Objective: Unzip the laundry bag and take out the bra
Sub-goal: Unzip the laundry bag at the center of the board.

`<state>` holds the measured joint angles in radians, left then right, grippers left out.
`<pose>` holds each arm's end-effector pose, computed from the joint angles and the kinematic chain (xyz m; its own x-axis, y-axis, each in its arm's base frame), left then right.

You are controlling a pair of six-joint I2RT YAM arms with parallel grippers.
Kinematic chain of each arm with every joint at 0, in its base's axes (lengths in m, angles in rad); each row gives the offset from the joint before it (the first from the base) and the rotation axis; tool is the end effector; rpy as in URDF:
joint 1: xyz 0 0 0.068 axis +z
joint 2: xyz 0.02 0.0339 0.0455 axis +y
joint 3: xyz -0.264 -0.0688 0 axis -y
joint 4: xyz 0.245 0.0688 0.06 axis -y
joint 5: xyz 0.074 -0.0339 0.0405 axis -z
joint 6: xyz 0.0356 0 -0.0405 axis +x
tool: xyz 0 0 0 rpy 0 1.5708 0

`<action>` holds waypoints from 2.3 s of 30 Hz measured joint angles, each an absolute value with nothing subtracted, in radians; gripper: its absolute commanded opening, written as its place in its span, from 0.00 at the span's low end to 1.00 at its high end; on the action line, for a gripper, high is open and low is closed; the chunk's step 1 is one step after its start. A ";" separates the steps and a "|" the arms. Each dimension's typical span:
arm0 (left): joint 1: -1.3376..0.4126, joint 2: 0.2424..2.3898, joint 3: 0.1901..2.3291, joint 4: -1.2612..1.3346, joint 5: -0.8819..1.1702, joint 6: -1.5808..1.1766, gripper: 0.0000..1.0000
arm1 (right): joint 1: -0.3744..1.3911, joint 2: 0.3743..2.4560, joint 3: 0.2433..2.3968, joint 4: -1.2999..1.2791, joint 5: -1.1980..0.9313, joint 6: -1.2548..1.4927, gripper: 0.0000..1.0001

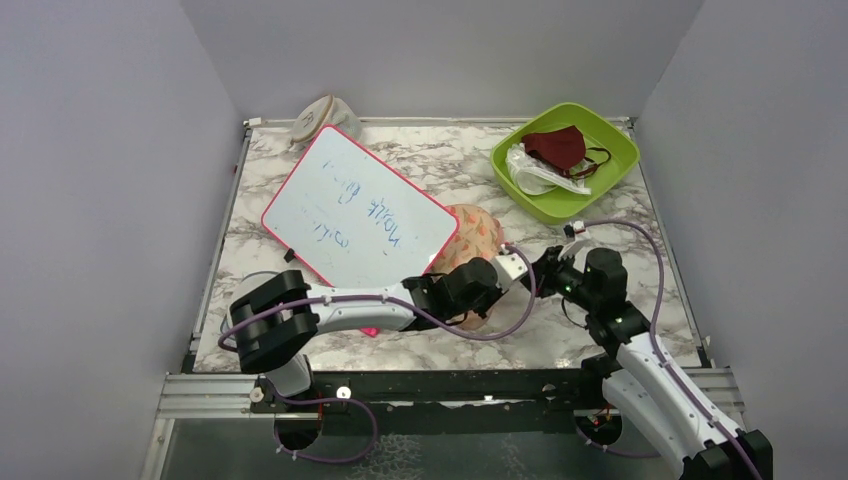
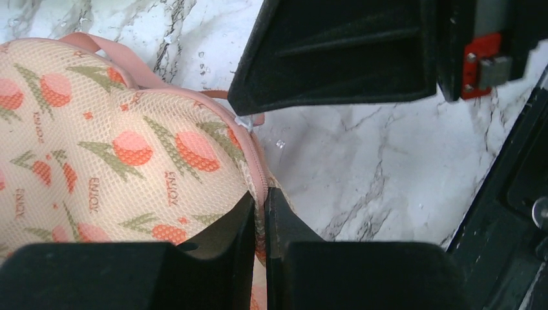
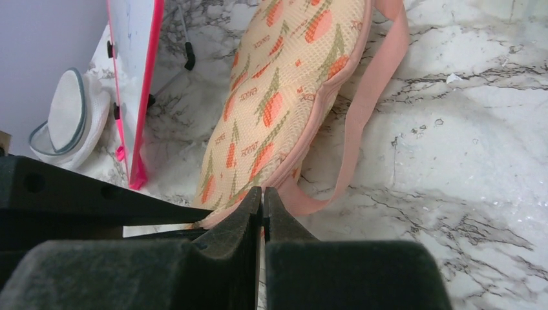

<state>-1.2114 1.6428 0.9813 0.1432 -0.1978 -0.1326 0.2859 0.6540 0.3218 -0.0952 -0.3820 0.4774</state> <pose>0.1345 -0.3381 0.2197 -0.2861 0.3930 -0.8739 0.8273 0.5615 -0.0183 0.1489 0.0576 0.2066 -0.6230 0.2613 -0.7373 -0.3388 0.7595 0.5554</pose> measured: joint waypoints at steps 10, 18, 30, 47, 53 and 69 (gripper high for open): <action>-1.210 1.494 0.861 0.152 -0.055 -0.026 0.00 | 0.286 0.754 0.177 0.284 -0.377 0.513 0.01; -1.210 1.430 0.809 0.170 0.046 0.042 0.00 | 0.287 1.040 0.128 0.685 -0.357 0.521 0.01; -1.206 1.367 0.758 0.163 0.089 0.068 0.00 | 0.288 1.351 0.155 1.035 -0.309 0.509 0.01; -1.219 1.220 0.662 0.150 0.037 0.027 0.00 | 0.281 1.143 0.350 0.714 -0.445 0.474 0.45; -1.216 1.128 0.553 0.231 -0.009 0.012 0.00 | 0.281 0.857 0.243 0.543 -0.474 0.451 0.59; -1.190 0.991 0.491 0.291 -0.035 0.014 0.00 | 0.268 1.255 0.008 1.228 -0.708 0.447 0.57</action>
<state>-1.1900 0.9905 0.4908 0.2913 -0.0349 0.0135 0.2680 1.2549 0.0082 1.2278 -0.7082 0.4465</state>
